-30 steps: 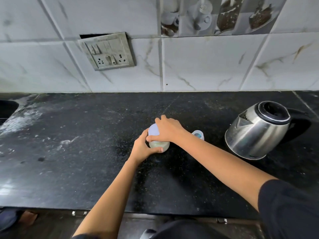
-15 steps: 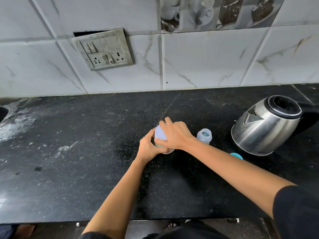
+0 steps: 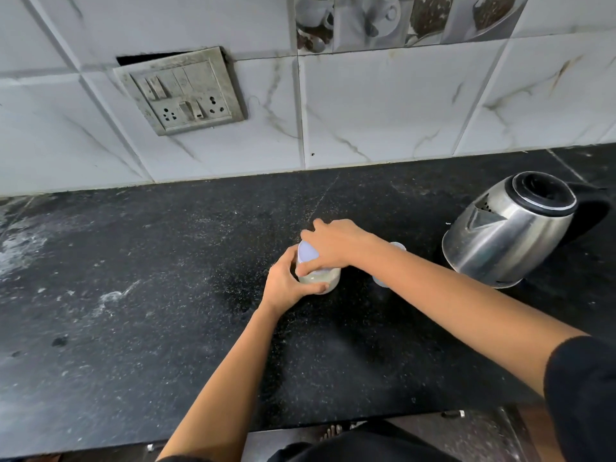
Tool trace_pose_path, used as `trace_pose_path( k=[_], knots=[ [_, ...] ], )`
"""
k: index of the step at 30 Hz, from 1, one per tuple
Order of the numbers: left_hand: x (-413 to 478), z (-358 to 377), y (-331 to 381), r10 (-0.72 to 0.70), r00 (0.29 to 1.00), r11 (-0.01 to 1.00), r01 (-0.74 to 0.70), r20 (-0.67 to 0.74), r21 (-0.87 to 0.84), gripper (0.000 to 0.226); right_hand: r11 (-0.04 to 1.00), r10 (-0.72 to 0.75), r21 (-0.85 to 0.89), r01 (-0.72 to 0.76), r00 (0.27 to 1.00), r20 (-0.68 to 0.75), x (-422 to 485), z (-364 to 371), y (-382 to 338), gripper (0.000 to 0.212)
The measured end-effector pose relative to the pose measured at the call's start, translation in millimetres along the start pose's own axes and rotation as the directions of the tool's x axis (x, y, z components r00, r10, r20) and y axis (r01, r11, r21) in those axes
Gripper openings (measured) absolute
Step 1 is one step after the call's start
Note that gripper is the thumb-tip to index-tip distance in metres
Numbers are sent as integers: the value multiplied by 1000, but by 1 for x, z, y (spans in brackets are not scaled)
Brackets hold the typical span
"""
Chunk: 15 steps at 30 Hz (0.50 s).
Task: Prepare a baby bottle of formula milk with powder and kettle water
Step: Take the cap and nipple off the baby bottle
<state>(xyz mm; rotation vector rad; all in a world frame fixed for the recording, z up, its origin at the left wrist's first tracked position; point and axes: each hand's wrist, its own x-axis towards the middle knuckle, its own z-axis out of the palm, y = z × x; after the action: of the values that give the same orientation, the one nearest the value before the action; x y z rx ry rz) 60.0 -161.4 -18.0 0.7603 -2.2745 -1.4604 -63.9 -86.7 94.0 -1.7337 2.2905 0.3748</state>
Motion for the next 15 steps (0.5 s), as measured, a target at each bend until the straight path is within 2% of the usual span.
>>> trace_pose_path(
  k=[2,5,7,10,12,15],
  knots=[
    [-1,1,0,5,1000,1000,-5,-11,9,79,995,-16,-96,20,999,43,4,-5,-6,70],
    [-2,-2,2,13,1000,999,-13,-16,32,73,960,-211,-162,227,972,107,7,-13,0,69],
    [-2,-4,5,25,1000,998,-24,-15,56,72,939,-313,-106,328,940,135,10,-16,10,69],
    [-2,-6,9,18,1000,995,-17,-4,95,71,916,-401,57,397,906,139,13,-15,22,70],
    [-2,-8,7,1,1000,995,0,-7,97,70,884,-463,118,452,880,106,15,-13,24,68],
    [-2,-16,-1,0,999,997,4,-51,78,73,838,-515,170,518,855,-63,17,-19,26,61]
  ],
)
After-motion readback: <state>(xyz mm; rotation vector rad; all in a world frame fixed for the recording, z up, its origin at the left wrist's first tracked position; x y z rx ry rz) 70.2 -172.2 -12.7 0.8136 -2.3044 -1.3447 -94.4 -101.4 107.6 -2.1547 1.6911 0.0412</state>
